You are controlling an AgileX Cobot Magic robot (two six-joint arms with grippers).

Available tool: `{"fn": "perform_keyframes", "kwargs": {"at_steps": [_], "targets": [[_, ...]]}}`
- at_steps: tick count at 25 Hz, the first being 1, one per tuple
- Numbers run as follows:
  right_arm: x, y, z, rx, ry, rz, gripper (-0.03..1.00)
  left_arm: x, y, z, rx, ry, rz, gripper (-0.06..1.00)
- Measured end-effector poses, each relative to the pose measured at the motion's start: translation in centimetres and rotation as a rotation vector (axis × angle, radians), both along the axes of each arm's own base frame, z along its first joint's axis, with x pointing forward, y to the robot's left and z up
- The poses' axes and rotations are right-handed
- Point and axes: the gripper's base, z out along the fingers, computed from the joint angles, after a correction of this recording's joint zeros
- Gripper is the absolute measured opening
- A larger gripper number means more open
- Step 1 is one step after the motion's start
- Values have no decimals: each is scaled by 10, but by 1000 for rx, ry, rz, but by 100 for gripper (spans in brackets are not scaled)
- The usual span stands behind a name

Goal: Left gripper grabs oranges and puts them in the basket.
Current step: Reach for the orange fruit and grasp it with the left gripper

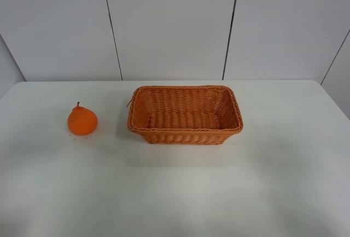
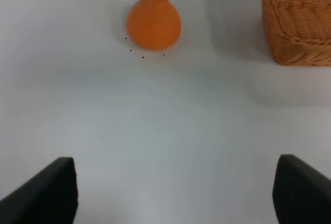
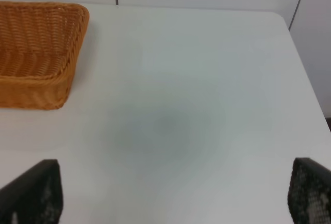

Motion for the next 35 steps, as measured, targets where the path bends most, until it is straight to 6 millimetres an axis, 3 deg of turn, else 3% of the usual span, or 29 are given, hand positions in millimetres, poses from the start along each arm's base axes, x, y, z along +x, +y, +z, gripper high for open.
{"fn": "perform_keyframes", "kwargs": {"at_steps": [4,9,17,22,28,35], "targets": [[0,0,0,0,0,0,69,50,-2,28,6,123,0,87],[0,0,0,0,0,0,69,137,-6,35,15,317,0,87],[0,0,0,0,0,0,69,285,-14,4,31,522,-17,87],[0,0,0,0,0,0,69,351,-17,-26,35,571,-20,87],[0,0,0,0,0,0,69,400,-19,-75,38,643,-22,87],[0,0,0,0,0,0,69,417,-20,-143,56,790,-36,87]]}}
